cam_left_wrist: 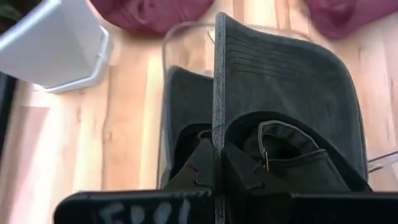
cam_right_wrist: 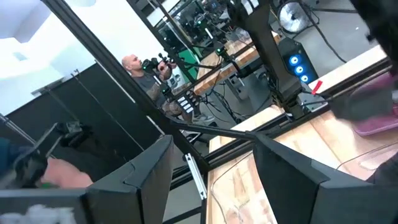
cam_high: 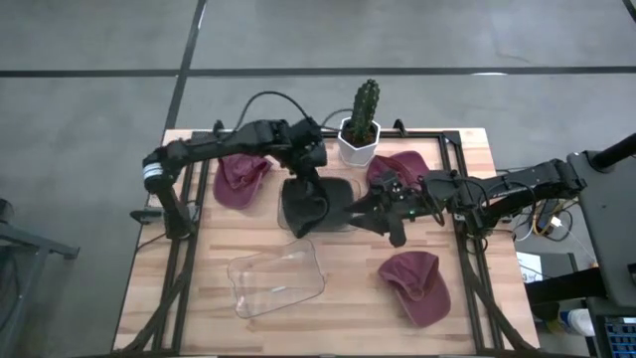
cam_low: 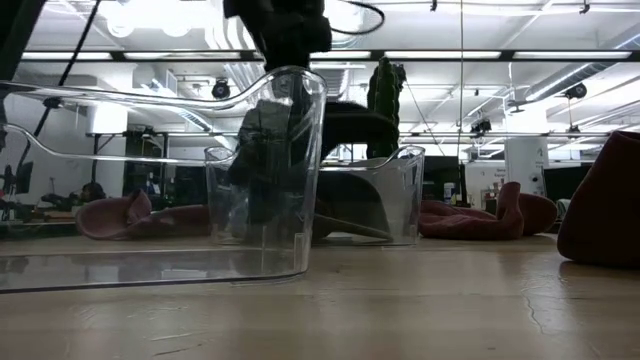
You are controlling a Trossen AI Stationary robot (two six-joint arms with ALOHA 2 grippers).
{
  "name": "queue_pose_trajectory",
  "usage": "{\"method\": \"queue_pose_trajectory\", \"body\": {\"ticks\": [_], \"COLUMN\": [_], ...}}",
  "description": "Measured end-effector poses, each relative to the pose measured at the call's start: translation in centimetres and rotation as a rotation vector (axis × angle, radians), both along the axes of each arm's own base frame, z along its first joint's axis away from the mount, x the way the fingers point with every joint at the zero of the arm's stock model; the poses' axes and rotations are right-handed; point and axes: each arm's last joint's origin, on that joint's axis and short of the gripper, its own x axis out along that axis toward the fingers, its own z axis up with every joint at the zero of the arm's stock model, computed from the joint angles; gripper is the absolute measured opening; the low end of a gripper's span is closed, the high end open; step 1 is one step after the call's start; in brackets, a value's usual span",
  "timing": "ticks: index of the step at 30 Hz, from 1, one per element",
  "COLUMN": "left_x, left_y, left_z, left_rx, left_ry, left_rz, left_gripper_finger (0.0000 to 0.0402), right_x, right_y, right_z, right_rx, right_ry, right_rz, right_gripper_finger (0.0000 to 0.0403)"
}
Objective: Pick & Place hat
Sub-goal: Put the black cap into the top transparent bin
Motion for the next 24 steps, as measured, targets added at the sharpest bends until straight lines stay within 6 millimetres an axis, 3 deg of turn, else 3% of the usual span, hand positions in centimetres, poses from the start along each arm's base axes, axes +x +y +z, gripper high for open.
{"method": "queue_pose_trajectory", "body": {"ticks": [12, 15, 24], "left_x": [3.2, 3.4, 4.3], "left_y": [0.6, 0.6, 0.6], "left_z": [-5.3, -5.6, -5.3], "left_rx": [0.026, 0.026, -0.055], "left_ry": [0.13, 0.135, 0.027], "left_rz": [-0.001, 0.004, 0.024], "left_gripper_finger": [0.0006, 0.0011, 0.0087], "right_x": [0.0, 0.0, 0.0], "right_y": [0.0, 0.0, 0.0], "right_z": [0.3, 0.3, 0.2], "right_rx": [0.004, 0.004, 0.003], "right_ry": [-0.028, -0.027, -0.022], "right_rz": [-0.009, -0.009, -0.009], "right_gripper_finger": [0.0215, 0.0215, 0.0215]}}
